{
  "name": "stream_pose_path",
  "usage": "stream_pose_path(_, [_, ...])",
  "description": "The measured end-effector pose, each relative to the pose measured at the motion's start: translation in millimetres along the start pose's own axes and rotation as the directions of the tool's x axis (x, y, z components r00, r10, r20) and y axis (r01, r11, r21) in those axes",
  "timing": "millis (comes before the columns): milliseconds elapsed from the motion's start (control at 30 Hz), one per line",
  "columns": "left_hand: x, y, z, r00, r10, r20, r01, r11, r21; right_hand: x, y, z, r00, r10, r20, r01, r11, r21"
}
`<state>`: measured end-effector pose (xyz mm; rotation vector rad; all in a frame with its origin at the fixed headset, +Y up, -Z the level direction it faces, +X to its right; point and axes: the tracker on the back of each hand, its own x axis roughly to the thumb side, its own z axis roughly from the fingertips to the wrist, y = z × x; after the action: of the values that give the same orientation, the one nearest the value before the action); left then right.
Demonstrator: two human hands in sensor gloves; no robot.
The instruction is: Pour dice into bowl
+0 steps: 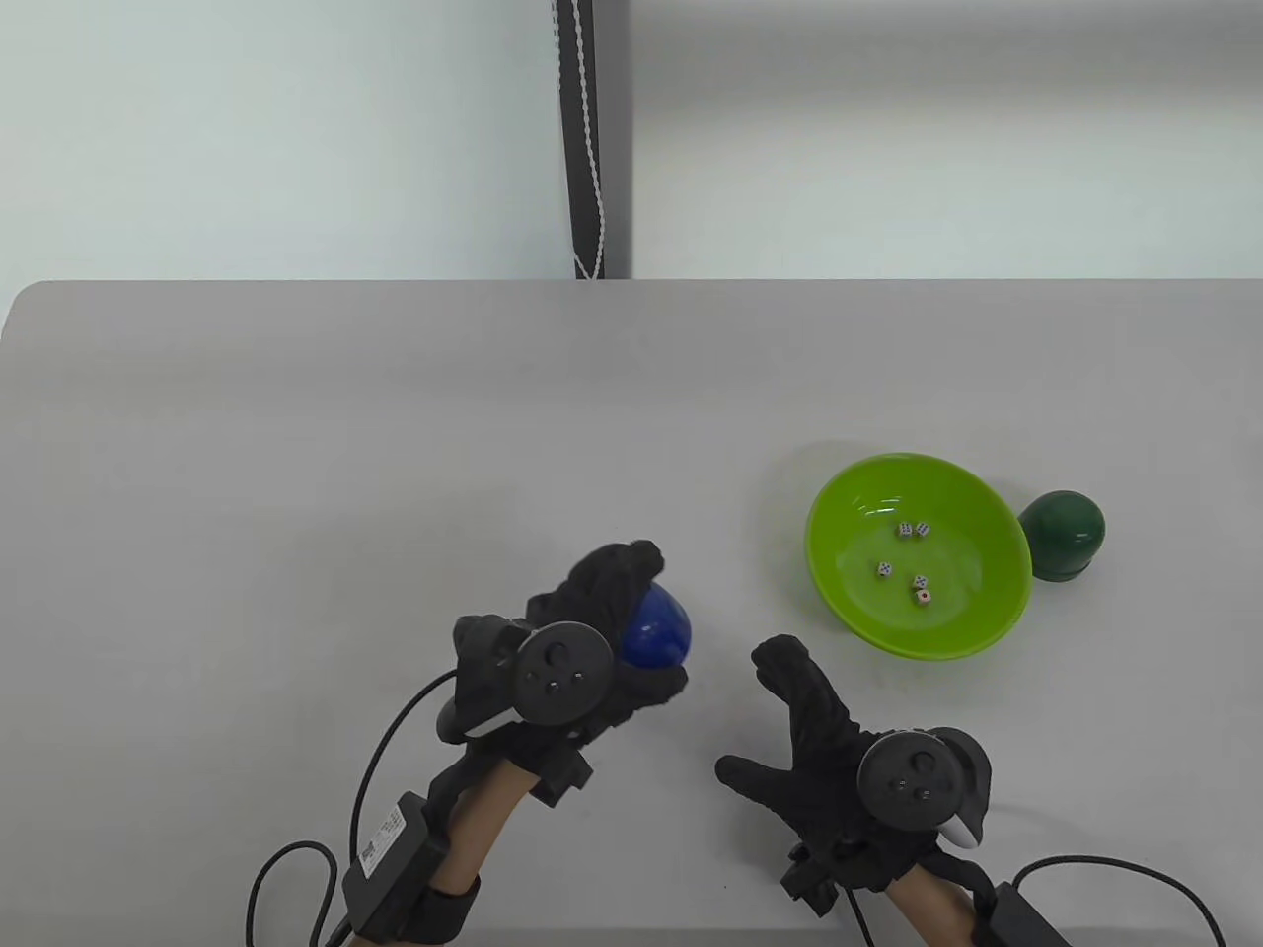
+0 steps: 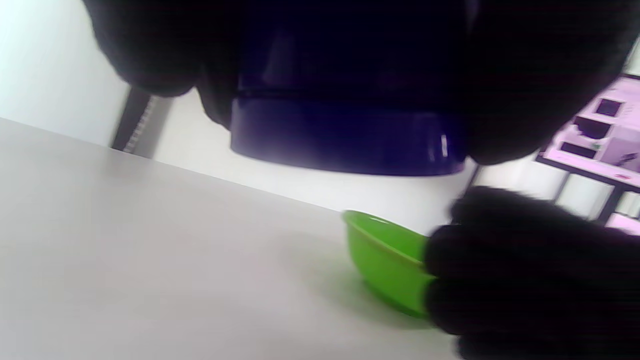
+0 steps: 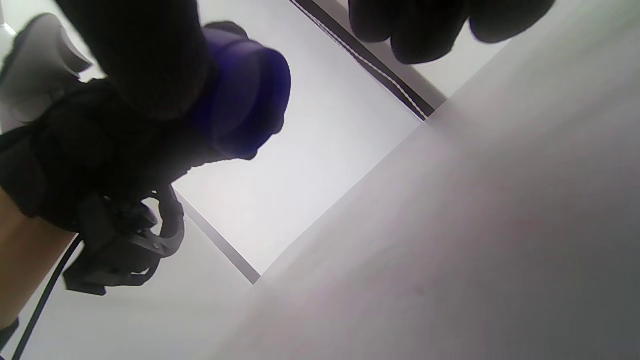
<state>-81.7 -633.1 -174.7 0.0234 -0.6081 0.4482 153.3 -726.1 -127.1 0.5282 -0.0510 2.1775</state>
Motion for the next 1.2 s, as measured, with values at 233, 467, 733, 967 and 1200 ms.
stream_pose_path(233, [59, -19, -2, 0.991, 0.01, 0.137, 0.009, 0.99, -0.141, 7, -4, 4, 0.982, -0.157, 0.108, 0.158, 0.987, -0.007])
stream_pose_path(467, [82, -25, -2, 0.98, -0.116, 0.162, 0.149, 0.967, -0.206, 7, -6, 7, 0.995, -0.027, 0.095, 0.03, 0.999, -0.029])
stream_pose_path(733, [94, -23, 5, 0.975, -0.149, 0.166, 0.169, 0.98, -0.108, 8, -5, 8, 0.988, -0.114, 0.107, 0.118, 0.992, -0.034])
stream_pose_path(967, [94, -21, 3, 0.978, -0.122, 0.169, 0.13, 0.991, -0.032, 5, -8, 6, 0.981, -0.158, 0.11, 0.162, 0.986, -0.031])
stream_pose_path(1200, [89, -4, 5, 0.983, -0.053, 0.176, 0.044, 0.998, 0.052, 5, -7, 5, 0.98, -0.161, 0.115, 0.163, 0.987, -0.009])
